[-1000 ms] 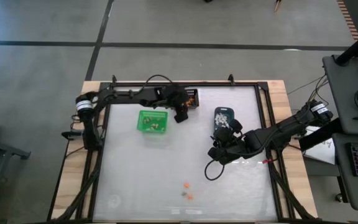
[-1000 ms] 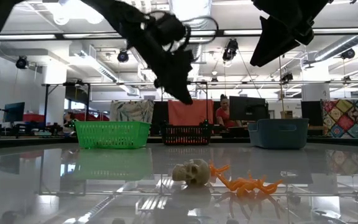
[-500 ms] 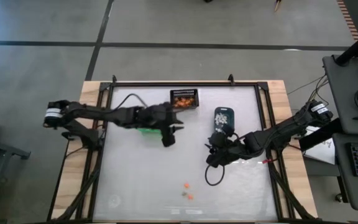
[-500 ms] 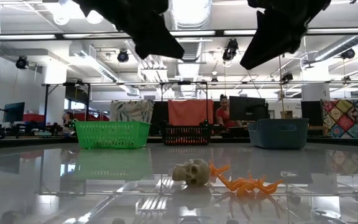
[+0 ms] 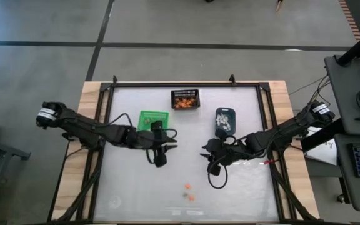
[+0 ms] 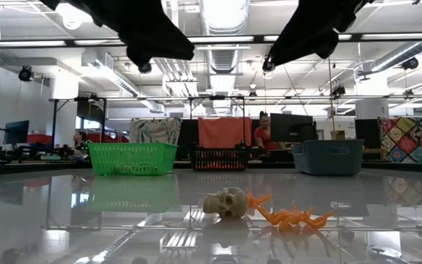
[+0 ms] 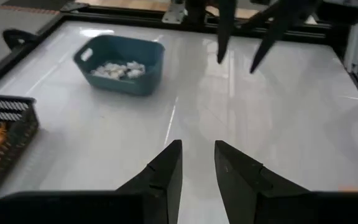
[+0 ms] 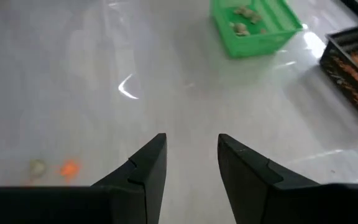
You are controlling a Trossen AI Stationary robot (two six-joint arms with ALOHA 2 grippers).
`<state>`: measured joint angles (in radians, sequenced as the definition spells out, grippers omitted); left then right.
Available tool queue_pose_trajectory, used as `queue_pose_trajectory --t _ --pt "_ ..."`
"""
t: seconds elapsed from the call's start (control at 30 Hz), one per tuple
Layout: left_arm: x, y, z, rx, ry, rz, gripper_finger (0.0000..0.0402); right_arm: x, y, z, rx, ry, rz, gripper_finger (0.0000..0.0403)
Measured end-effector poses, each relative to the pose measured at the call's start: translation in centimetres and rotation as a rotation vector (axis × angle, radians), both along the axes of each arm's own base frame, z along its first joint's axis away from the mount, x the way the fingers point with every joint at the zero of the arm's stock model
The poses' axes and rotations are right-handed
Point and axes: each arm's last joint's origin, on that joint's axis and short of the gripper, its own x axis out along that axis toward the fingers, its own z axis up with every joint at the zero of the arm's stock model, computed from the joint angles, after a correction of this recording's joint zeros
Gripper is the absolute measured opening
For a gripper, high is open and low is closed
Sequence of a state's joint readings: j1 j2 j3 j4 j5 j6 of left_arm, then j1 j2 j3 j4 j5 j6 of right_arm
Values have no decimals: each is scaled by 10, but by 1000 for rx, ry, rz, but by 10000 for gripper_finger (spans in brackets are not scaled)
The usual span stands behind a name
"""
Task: Sort Halloween decoration
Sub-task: Put the gray skull toy into the green bin
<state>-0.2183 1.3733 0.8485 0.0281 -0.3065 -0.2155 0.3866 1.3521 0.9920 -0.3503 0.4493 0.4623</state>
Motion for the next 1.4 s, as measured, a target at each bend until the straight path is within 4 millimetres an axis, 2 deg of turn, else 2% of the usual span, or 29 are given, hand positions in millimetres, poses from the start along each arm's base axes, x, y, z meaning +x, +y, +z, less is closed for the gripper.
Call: queue_pose_trajectory --t 0.3,0.6,0.77,0.93,1.4 --pt "-8 -42 -9 -13 27 -122 77 1 9 3 65 -15 112 134" --pt "-9 -75 -27 -13 64 -187 77 -1 32 6 110 -86 185 134" --pt "-8 -81 -29 -25 43 -149 77 8 46 -2 131 -132 213 134" --pt "-11 -83 -24 -27 11 -109 77 17 51 -14 139 -96 206 134" --pt "-36 -85 -8 20 -23 71 77 51 79 -24 181 -42 297 134"
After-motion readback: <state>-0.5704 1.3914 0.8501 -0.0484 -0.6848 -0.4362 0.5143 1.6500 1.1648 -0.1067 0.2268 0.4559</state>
